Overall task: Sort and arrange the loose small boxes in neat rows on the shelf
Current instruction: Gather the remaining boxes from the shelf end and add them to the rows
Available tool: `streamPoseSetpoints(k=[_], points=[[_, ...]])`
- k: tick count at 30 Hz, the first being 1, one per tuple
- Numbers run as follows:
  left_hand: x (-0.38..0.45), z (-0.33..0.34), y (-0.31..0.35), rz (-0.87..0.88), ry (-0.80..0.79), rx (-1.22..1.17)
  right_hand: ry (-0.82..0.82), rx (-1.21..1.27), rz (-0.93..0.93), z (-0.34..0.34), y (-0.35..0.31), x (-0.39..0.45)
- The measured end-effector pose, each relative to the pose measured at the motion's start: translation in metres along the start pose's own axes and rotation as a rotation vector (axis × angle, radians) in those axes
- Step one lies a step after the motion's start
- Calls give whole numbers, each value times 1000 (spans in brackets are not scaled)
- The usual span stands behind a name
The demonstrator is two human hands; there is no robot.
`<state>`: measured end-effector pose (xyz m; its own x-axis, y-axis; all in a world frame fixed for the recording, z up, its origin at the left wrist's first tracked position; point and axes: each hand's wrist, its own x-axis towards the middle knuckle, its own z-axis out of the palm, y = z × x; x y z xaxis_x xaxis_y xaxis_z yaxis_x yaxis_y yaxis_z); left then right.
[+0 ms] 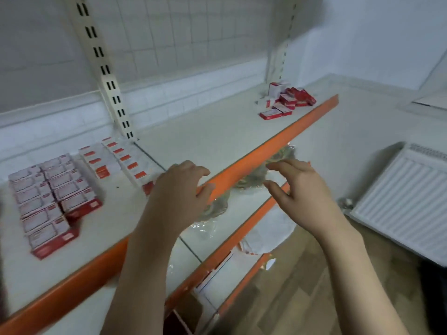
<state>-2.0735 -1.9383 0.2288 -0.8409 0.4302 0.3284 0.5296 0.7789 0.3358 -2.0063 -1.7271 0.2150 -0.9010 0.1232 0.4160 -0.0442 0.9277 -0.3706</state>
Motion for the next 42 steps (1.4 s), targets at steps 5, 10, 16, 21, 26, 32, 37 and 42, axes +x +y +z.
streamPoseSetpoints(k=[5, 10, 16, 21, 26, 32, 37, 42], points=[[50, 46, 56, 13, -58, 37, 0, -18, 90, -22, 84, 11], [97, 73, 80, 37, -67, 28, -6, 14, 145, -23, 132, 35], [158, 101, 84, 35, -54, -11, -28, 8, 158, -10, 173, 81], [223, 125, 85, 13, -98, -33, -39, -40, 180, -3, 202, 127], [284, 141, 84, -30, -215, 74, -67, -70, 190, 2, 223, 171], [336, 166, 83, -80, -273, 143, -121, -54, 144, 15, 245, 202], [367, 192, 87, -169, -337, 225, -146, -34, 74, 17, 274, 225], [379, 205, 90, -233, -367, 205, -190, -15, 10, 12, 301, 244]])
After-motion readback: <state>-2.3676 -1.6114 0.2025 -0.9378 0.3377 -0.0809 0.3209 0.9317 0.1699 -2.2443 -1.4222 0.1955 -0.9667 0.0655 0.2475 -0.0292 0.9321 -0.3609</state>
